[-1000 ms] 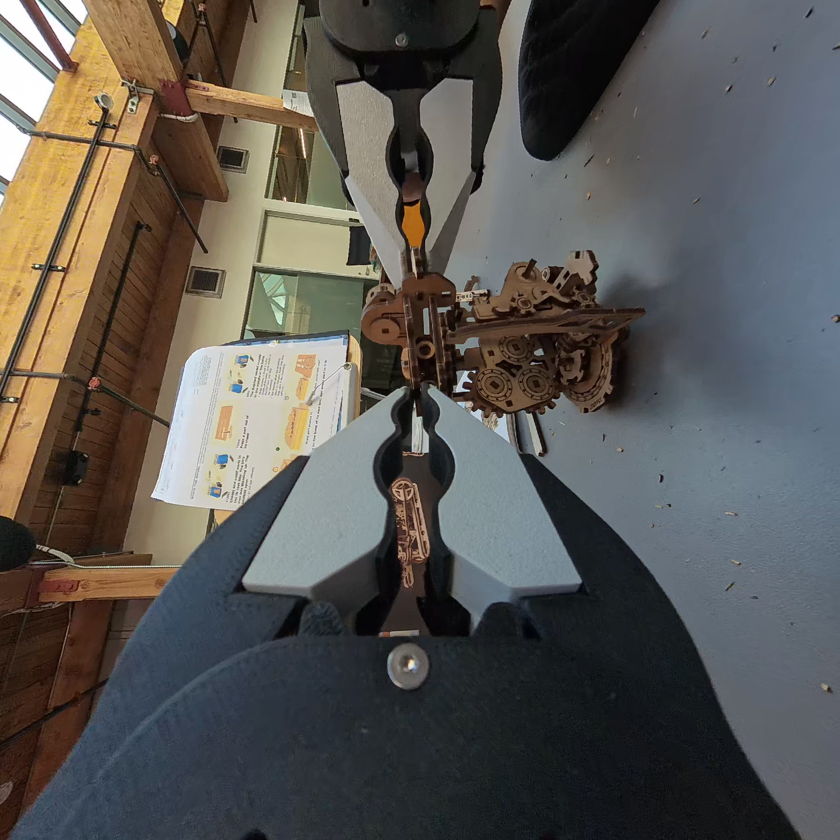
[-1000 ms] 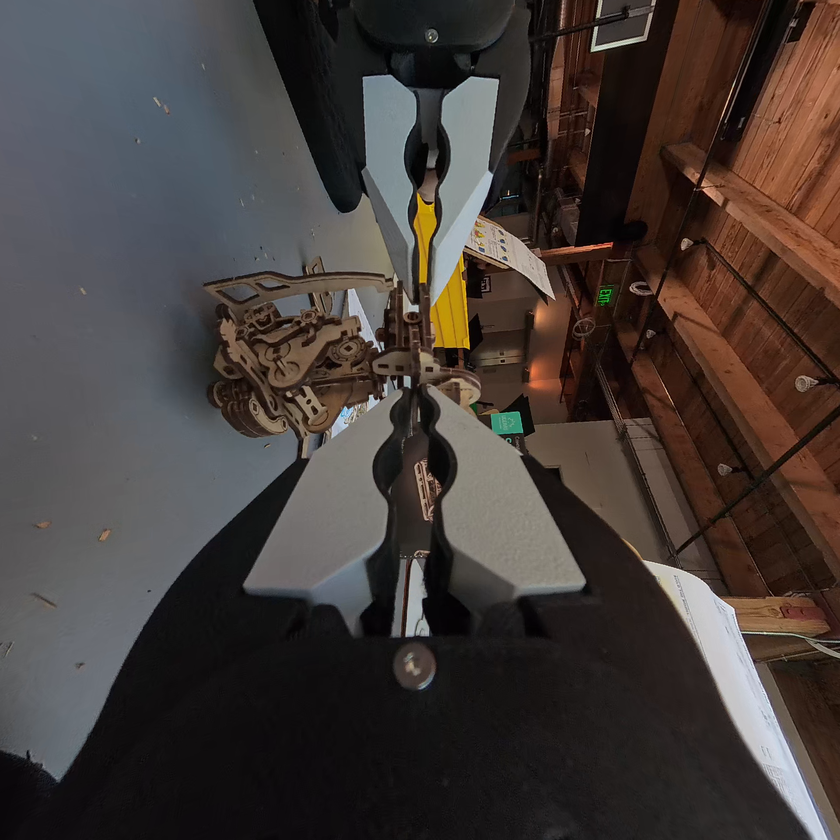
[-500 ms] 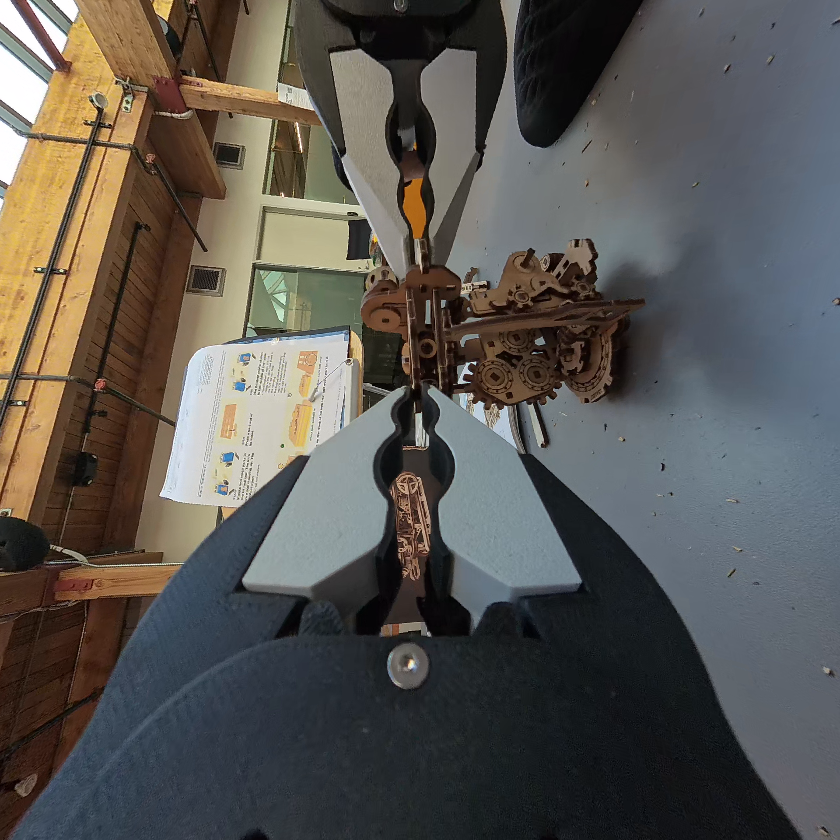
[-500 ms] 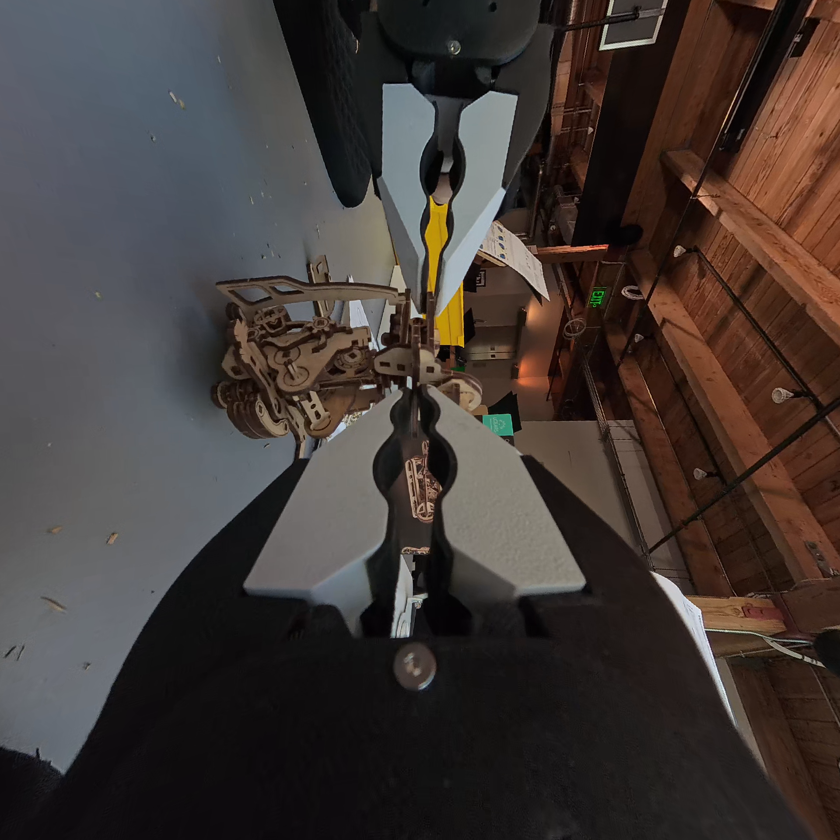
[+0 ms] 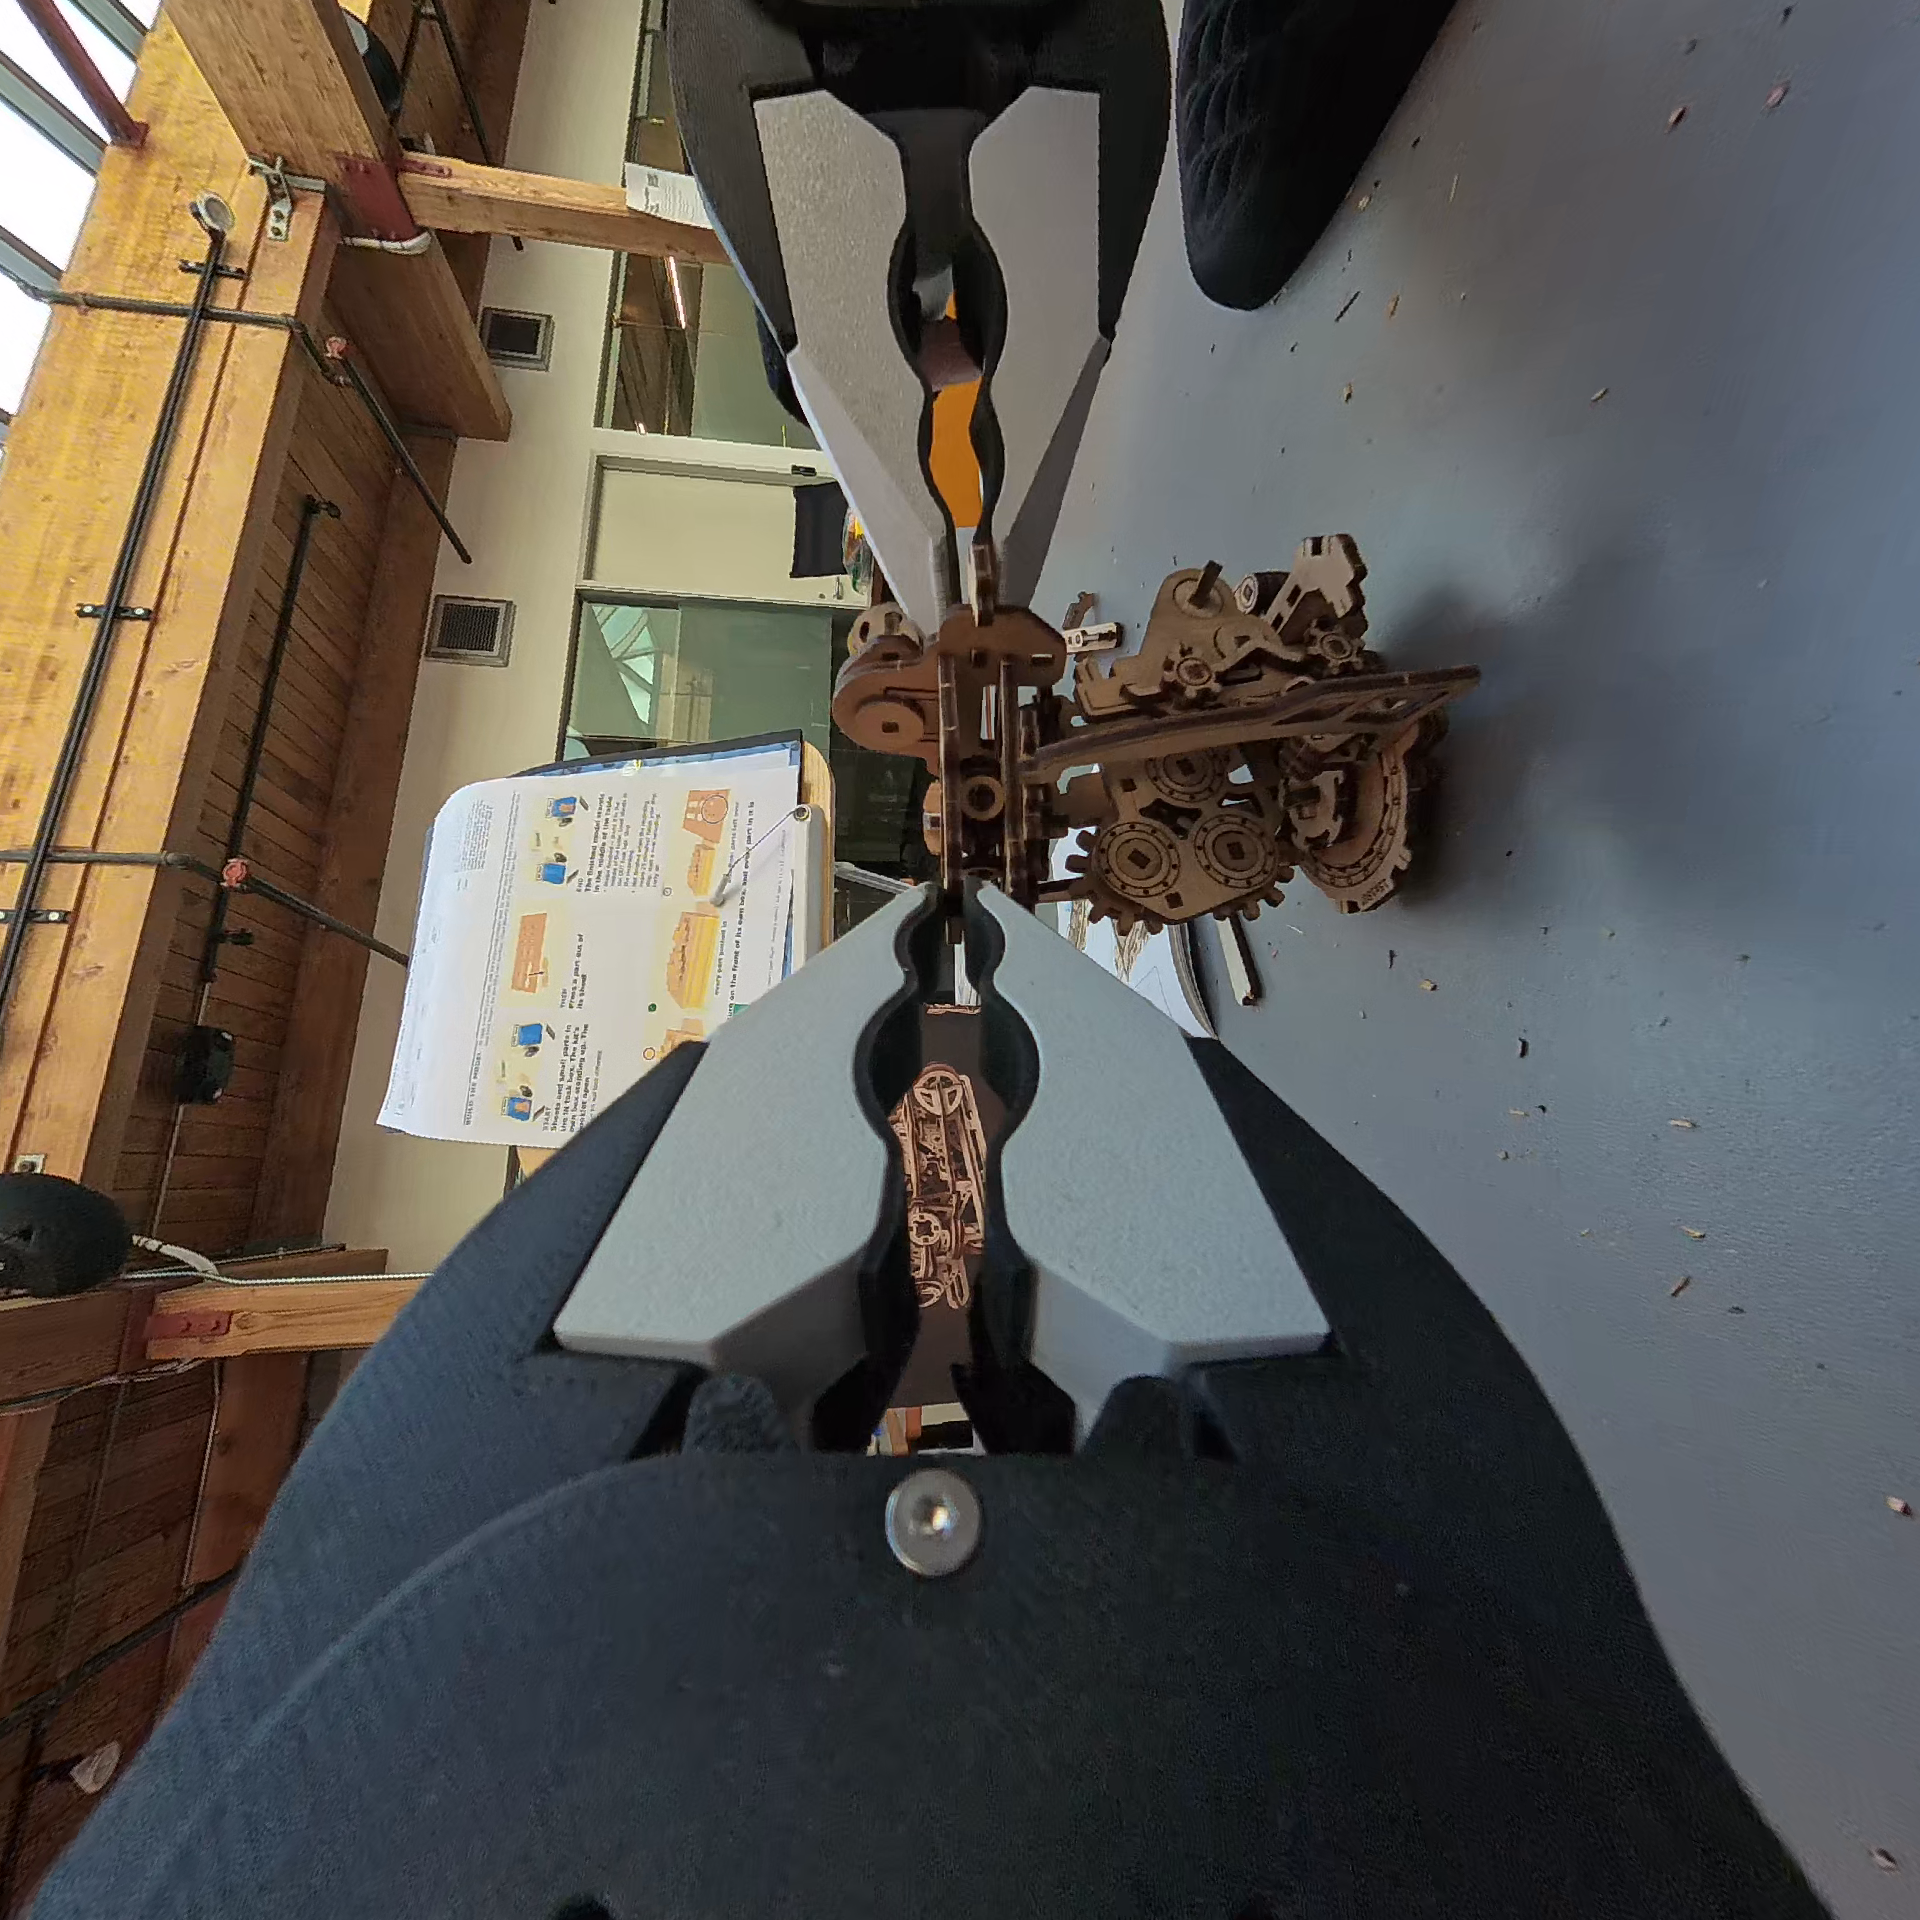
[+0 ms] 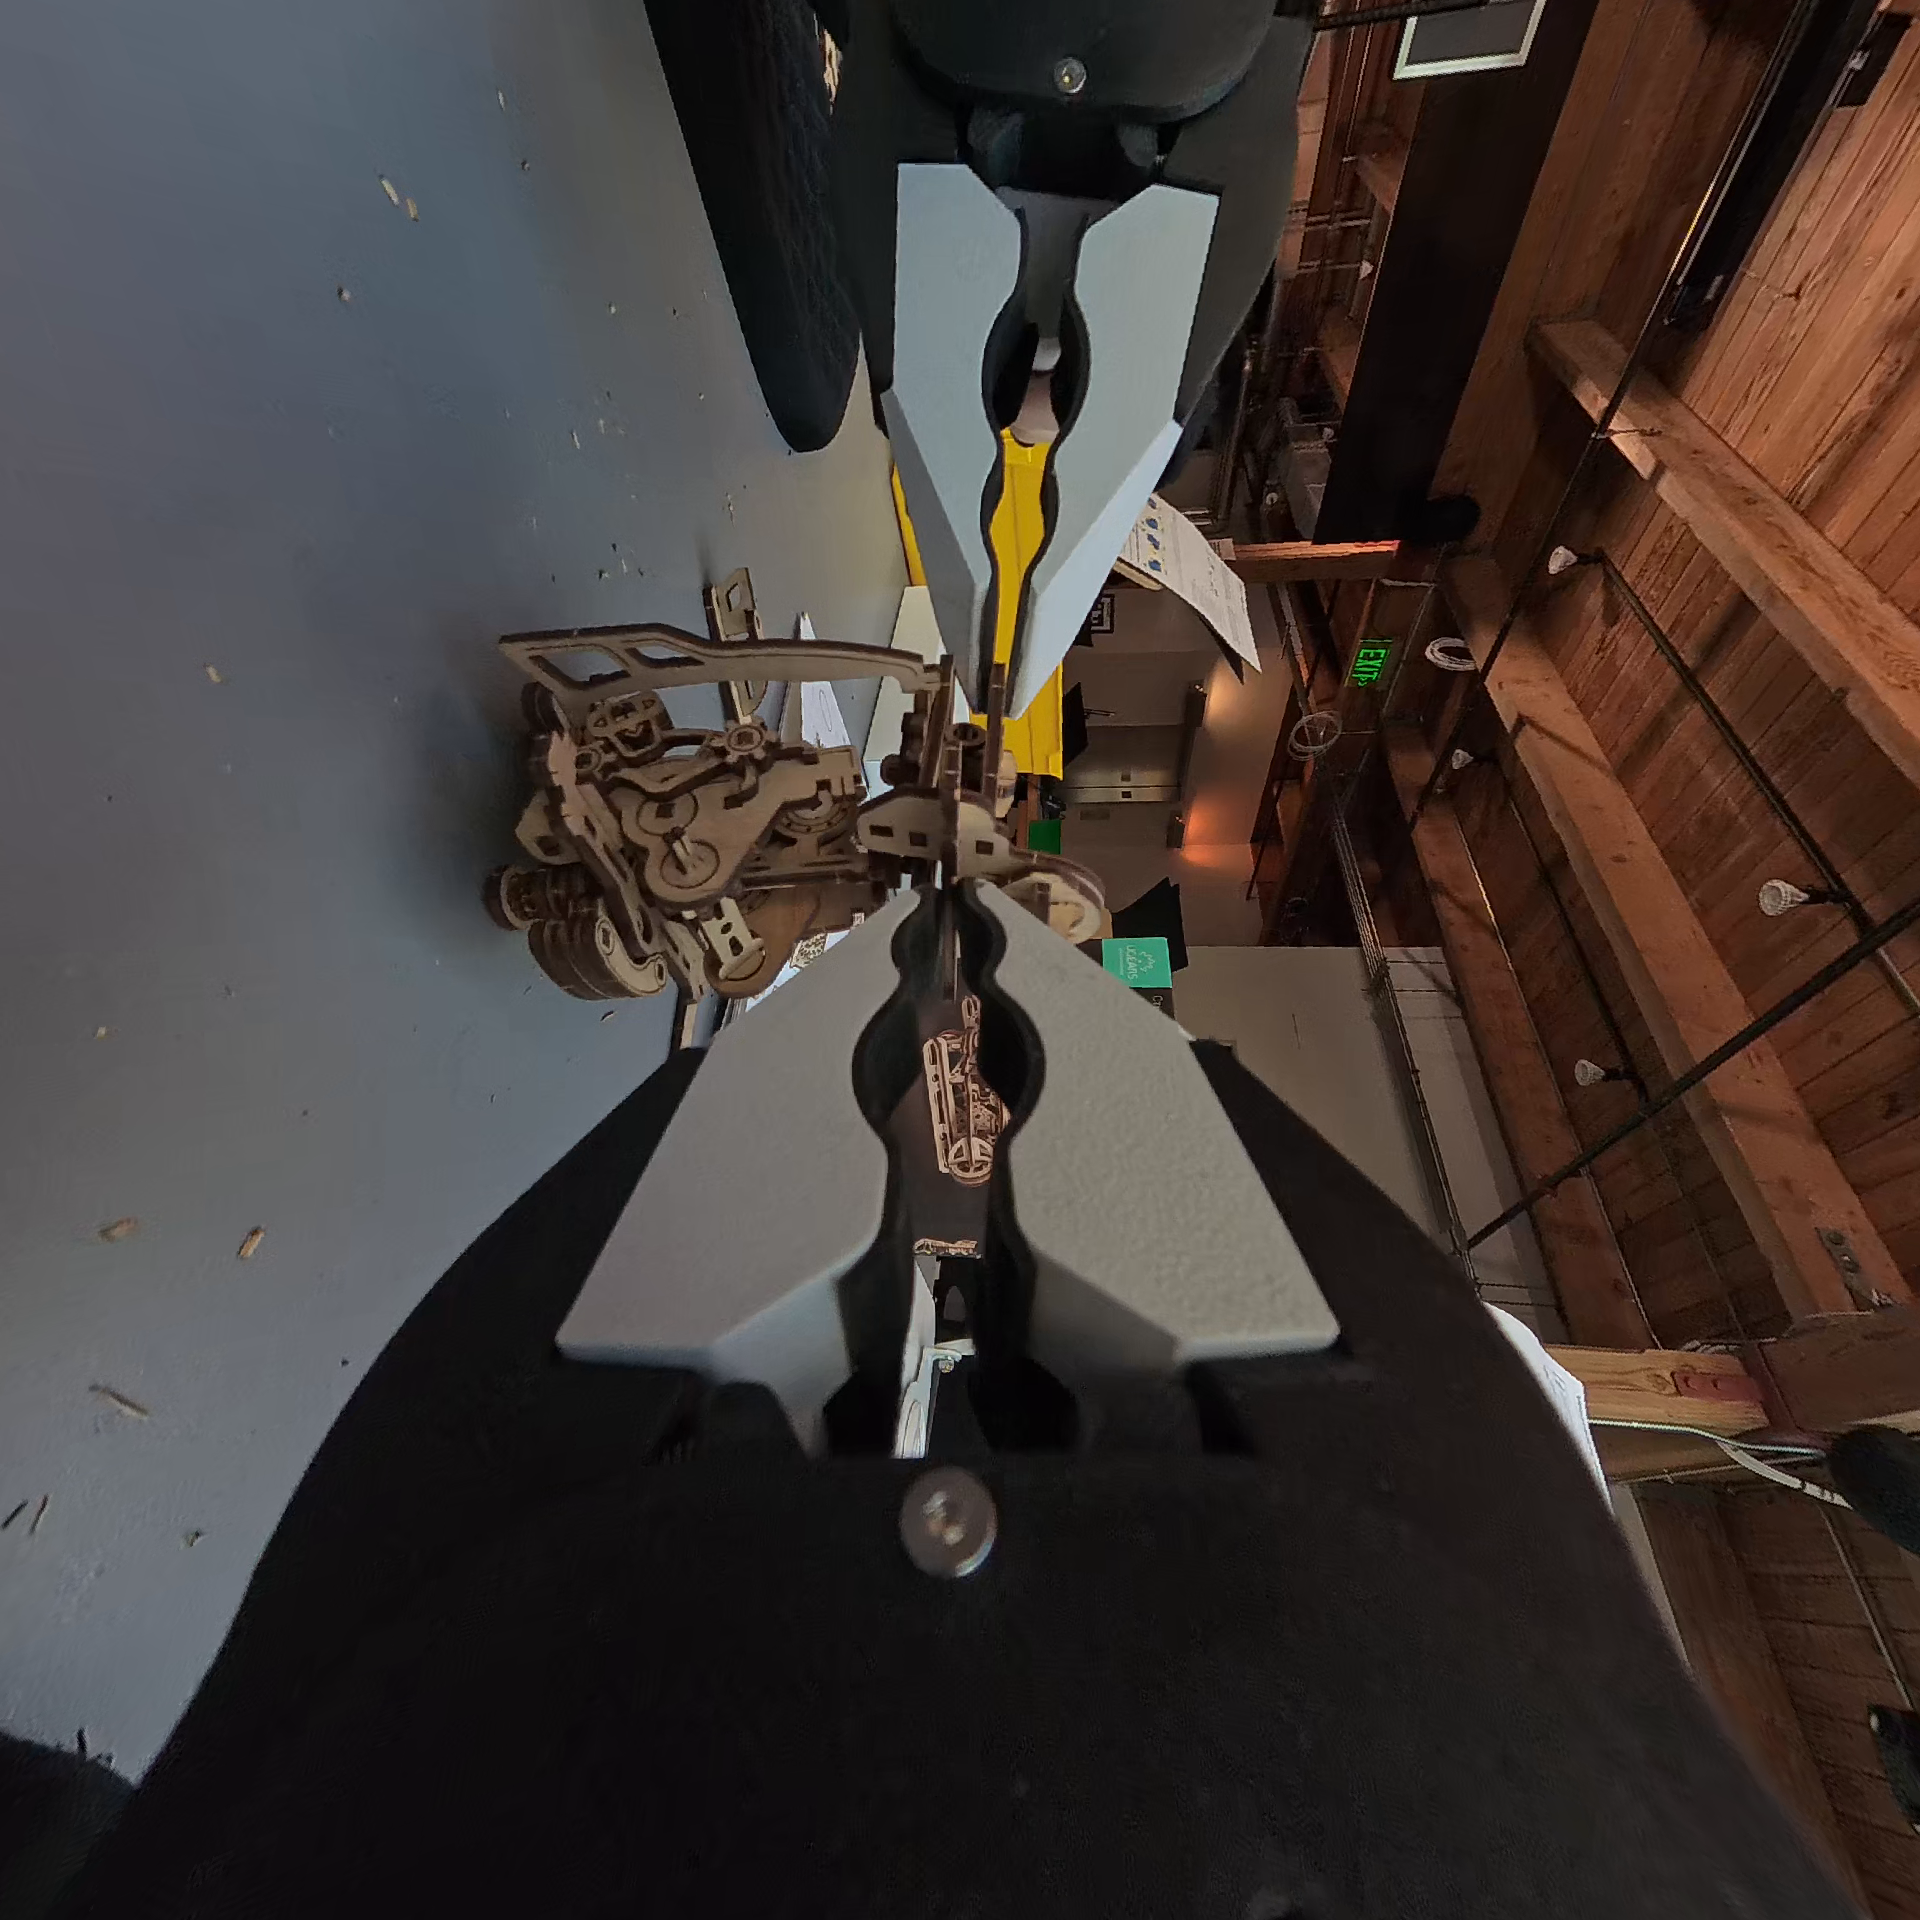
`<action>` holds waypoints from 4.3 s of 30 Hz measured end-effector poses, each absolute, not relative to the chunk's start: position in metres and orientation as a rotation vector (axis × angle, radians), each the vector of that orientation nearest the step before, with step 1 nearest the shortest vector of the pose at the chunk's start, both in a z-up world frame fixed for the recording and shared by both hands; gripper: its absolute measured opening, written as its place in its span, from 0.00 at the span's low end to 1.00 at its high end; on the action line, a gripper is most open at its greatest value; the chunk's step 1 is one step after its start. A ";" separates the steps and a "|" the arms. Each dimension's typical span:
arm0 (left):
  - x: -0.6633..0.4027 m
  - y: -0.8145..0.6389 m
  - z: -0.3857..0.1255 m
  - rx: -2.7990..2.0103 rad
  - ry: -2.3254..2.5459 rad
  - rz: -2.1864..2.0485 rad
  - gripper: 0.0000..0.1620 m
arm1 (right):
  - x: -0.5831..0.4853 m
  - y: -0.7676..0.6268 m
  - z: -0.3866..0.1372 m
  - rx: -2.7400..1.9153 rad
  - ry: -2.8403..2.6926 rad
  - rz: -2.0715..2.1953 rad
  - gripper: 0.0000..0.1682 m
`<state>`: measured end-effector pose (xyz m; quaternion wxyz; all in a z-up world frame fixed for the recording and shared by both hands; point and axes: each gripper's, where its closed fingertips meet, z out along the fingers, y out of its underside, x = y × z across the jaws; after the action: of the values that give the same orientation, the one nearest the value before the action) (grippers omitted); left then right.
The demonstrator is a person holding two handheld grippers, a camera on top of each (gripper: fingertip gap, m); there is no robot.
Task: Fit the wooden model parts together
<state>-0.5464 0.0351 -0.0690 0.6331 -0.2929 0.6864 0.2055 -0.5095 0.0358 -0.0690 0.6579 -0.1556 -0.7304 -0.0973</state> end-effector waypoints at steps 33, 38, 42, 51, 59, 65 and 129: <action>-0.550 0.045 -0.074 -0.762 1.563 0.430 0.00 | -0.511 0.043 -0.067 -0.471 -1.621 -0.114 0.01; -0.549 0.044 -0.072 -0.734 1.559 0.452 0.01 | -0.511 0.042 -0.069 -0.431 -1.613 -0.157 0.02; -0.549 0.044 -0.071 -0.718 1.556 0.472 0.00 | -0.511 0.044 -0.069 -0.441 -1.611 -0.160 0.01; -0.551 0.043 -0.068 -0.721 1.554 0.485 0.00 | -0.515 0.046 -0.068 -0.458 -1.598 -0.165 0.01; -0.550 0.047 -0.068 -0.738 1.540 0.483 0.00 | -0.514 0.049 -0.067 -0.480 -1.588 -0.161 0.01; -0.552 0.052 -0.066 -0.752 1.516 0.514 0.00 | -0.516 0.052 -0.062 -0.509 -1.562 -0.176 0.01; -0.548 0.040 -0.055 -0.789 1.484 0.340 0.01 | -0.516 0.051 -0.058 -0.505 -1.462 -0.139 0.01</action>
<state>-0.5478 0.0404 -0.0547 0.6543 -0.3480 0.6545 0.1498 -0.5162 0.0508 -0.0579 0.7135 -0.2277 -0.6597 -0.0626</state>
